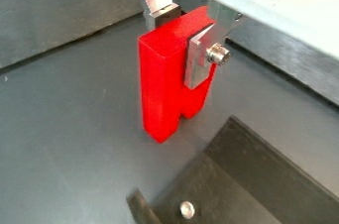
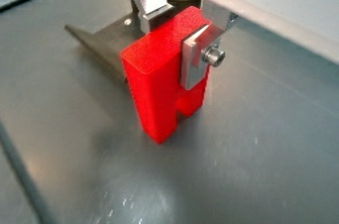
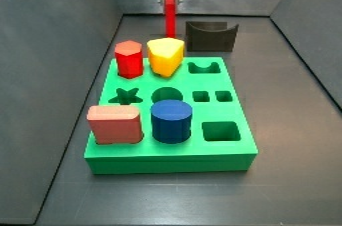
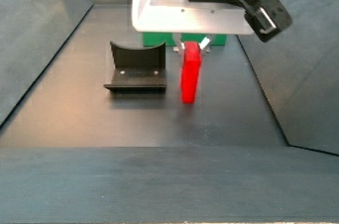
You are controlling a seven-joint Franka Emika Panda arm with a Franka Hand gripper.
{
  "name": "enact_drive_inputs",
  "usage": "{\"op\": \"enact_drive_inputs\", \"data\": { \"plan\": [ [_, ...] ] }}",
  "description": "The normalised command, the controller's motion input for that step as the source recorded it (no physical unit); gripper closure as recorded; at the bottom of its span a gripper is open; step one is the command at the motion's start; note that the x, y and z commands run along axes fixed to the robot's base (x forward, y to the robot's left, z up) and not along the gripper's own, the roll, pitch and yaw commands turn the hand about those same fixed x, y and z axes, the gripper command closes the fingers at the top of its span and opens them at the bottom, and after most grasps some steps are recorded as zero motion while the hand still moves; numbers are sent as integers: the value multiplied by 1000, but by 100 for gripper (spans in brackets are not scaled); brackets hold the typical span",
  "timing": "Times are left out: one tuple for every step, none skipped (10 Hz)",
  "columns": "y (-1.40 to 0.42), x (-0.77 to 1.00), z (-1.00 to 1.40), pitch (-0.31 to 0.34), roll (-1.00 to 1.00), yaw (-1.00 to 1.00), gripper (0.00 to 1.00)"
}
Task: Pick up the double-square object. Move up. Move to above the board. Insert the double-square object.
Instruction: Move up, then move to above the board.
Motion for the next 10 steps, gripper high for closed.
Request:
{"op": "enact_drive_inputs", "data": {
  "plan": [
    [111, -86, 793, 34, 9, -10, 100],
    [69, -90, 694, 37, 12, -22, 100],
    [36, -65, 555, 30, 22, -24, 100],
    [29, -44, 397, 33, 33, -24, 100],
    [20, -26, 172, 42, 49, -24, 100],
    [-95, -179, 1000, 195, -41, 70, 100],
    [-96, -176, 1000, 184, -34, 72, 100],
    [-86, -161, 1000, 139, -11, 64, 100],
    [-82, -152, 1000, 111, 7, 57, 100],
    [-74, -138, 1000, 76, 41, 43, 100]
  ]
}}
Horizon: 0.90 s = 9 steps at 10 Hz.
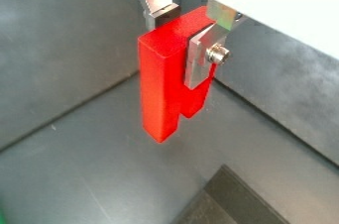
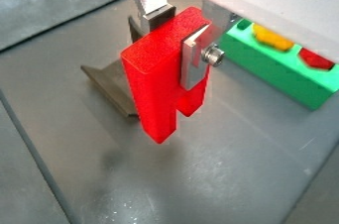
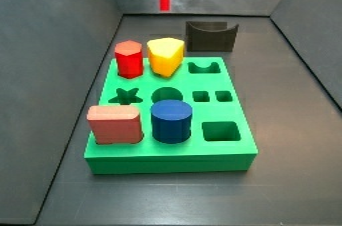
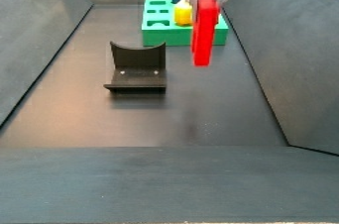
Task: Pick up the double-square object. Move up. Move to above the board. Insert the double-square object.
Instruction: Move to above the board.
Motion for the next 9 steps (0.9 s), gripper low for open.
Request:
{"op": "enact_drive_inputs", "data": {
  "plan": [
    [-69, -131, 1000, 65, 64, 36, 100],
    [-62, -118, 1000, 56, 92, 30, 100],
    [-60, -111, 1000, 57, 100, 28, 100],
    [-51, -79, 947, 58, 101, 25, 100],
    [-43, -57, 833, 60, 90, 23, 100],
    [-23, -19, 606, 71, 74, 18, 100],
    [-17, -7, 491, 80, 70, 18, 100],
    [-10, 6, 265, 92, 68, 18, 100],
    [-1000, 104, 193, 280, 6, -361, 100]
  ]
}}
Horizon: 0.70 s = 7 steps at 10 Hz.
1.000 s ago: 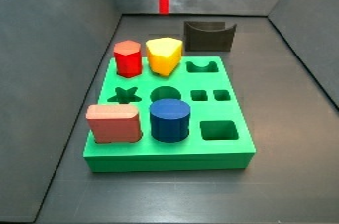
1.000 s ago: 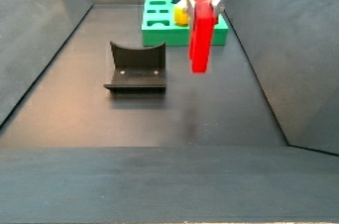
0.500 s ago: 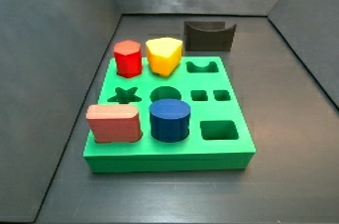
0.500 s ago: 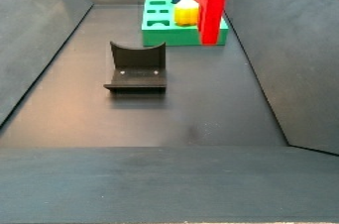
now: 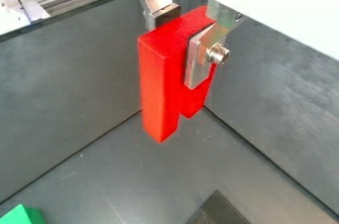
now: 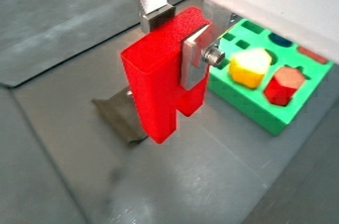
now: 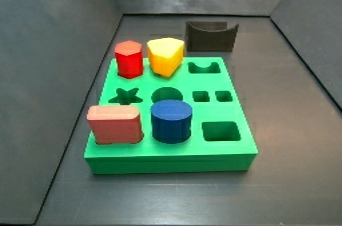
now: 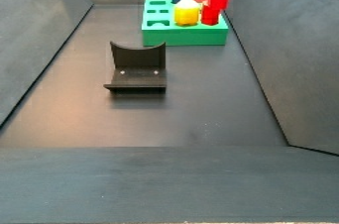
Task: Pick up the double-square object. Move up. Move to above the board. Insert the double-square object.
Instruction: Move to above the board.
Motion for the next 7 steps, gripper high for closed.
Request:
{"op": "enact_drive_inputs", "data": {
  "plan": [
    [-1000, 108, 178, 261, 10, -335, 100],
    [-1000, 110, 190, 228, 4, -210, 100],
    [-1000, 112, 190, 171, -29, -121, 100],
    [-1000, 117, 186, 120, -23, -46, 100],
    [-1000, 122, 190, 107, -12, -9, 100],
    [-1000, 130, 192, 99, -25, 2, 100],
    [-1000, 139, 193, 102, -6, 4, 100]
  ]
}}
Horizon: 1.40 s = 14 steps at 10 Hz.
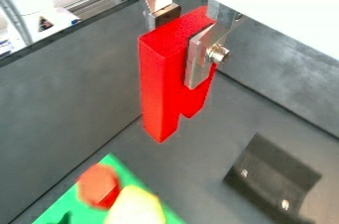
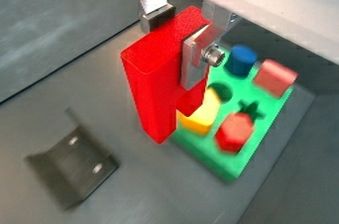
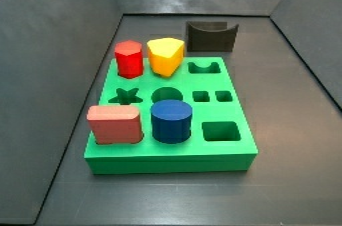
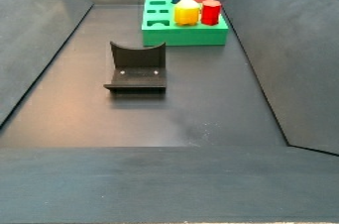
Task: Pick up the double-square object. Move up. Move to above the board. Insert the double-square object.
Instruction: Move to above the board, then insert the double-square object.
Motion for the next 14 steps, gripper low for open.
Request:
{"op": "enact_drive_inputs", "data": {
  "plan": [
    [-1000, 149, 194, 106, 9, 9, 100],
    [-1000, 163, 196, 121, -5, 7, 100],
    [-1000, 180, 199, 127, -4, 3, 100],
    [-1000, 197, 205, 128, 4, 6, 100],
    [-1000, 216, 205, 126, 10, 9, 100],
    [-773, 198, 164, 125, 9, 7, 100],
    [-421, 139, 98, 120, 18, 6, 100],
    [-228, 100, 61, 103, 23, 10, 100],
    [0, 0, -17, 0, 3, 0, 100],
    [-111, 191, -80, 0, 0, -29, 100],
    [-209, 391, -169, -3, 33, -174, 100],
    [-317, 643, -171, 0, 106, -331, 100],
    [-274, 611, -246, 0, 120, -411, 100],
    [-197, 497, -374, 0, 197, -517, 100]
  ]
}}
